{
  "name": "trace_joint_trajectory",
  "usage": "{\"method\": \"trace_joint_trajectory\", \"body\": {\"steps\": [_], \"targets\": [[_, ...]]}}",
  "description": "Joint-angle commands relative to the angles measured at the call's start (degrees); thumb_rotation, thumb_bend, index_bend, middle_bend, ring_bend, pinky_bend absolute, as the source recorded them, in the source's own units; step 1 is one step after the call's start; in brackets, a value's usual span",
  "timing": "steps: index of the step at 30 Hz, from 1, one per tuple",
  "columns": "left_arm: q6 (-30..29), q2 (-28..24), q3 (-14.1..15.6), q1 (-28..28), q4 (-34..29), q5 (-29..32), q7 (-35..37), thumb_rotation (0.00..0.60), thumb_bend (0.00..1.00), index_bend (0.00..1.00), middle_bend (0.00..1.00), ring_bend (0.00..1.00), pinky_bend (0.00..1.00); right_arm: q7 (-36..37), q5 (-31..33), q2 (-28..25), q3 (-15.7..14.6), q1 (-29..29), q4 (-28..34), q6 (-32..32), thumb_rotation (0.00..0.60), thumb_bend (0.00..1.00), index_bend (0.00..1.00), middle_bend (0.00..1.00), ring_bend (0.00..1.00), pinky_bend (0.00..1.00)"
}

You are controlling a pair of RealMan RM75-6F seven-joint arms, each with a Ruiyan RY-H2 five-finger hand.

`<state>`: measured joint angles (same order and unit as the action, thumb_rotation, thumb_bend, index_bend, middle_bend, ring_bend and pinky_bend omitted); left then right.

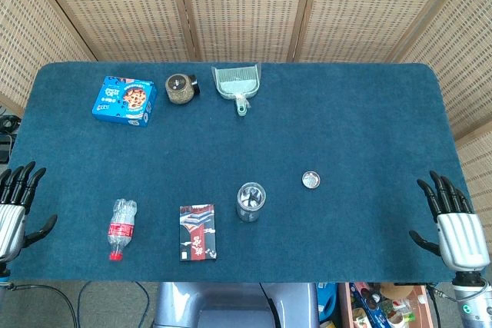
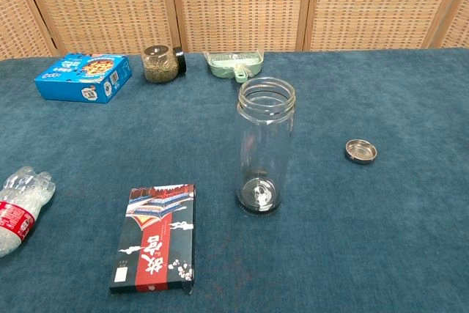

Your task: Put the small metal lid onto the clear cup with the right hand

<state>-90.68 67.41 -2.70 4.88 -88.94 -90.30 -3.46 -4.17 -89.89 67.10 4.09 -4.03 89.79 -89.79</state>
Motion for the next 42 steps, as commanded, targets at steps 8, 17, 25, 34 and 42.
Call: {"method": "trace_joint_trajectory", "body": {"steps": [8, 17, 25, 34, 42], "targets": [[-0.23, -0.09, -0.03, -0.12, -0.23, -0.05, -0.16, 0.6, 0.3, 0.0, 0.0, 0.0, 0.0, 0.02, 0.03, -0.1, -0.23, -0.06, 0.19, 0.5, 0.6, 0.17, 0.13, 0.0, 0.0, 0.2], [-0.4, -0.37, -0.11, -0.2, -0.38, -0.05, 0.23, 0.6, 0.3, 0.0, 0.0, 0.0, 0.0, 0.61, 0.3, -0.55, -0.42, -0.22, 0.95, 1.37, 0.6, 0.17, 0.13, 0.0, 0.0, 0.2], [-0.33, -0.49, -0.14, -0.22, -0.61, 0.07, 0.23, 0.6, 0.3, 0.0, 0.0, 0.0, 0.0, 0.49, 0.18, -0.52, -0.5, -0.16, 0.89, 1.3, 0.6, 0.17, 0.13, 0.0, 0.0, 0.2], [-0.8, -0.71, -0.21, -0.52, -1.05, 0.15, 0.09, 0.6, 0.3, 0.0, 0.0, 0.0, 0.0, -0.44, -0.4, -0.64, -0.28, -0.04, 2.18, 0.41, 0.6, 0.17, 0.14, 0.0, 0.0, 0.2], [0.02, -0.44, -0.17, -0.21, -0.83, 0.34, -0.6, 0.6, 0.3, 0.0, 0.0, 0.0, 0.0, -2.82, 0.15, -1.39, 1.19, -3.42, 5.23, 4.86, 0.6, 0.17, 0.26, 0.0, 0.0, 0.23]]}}
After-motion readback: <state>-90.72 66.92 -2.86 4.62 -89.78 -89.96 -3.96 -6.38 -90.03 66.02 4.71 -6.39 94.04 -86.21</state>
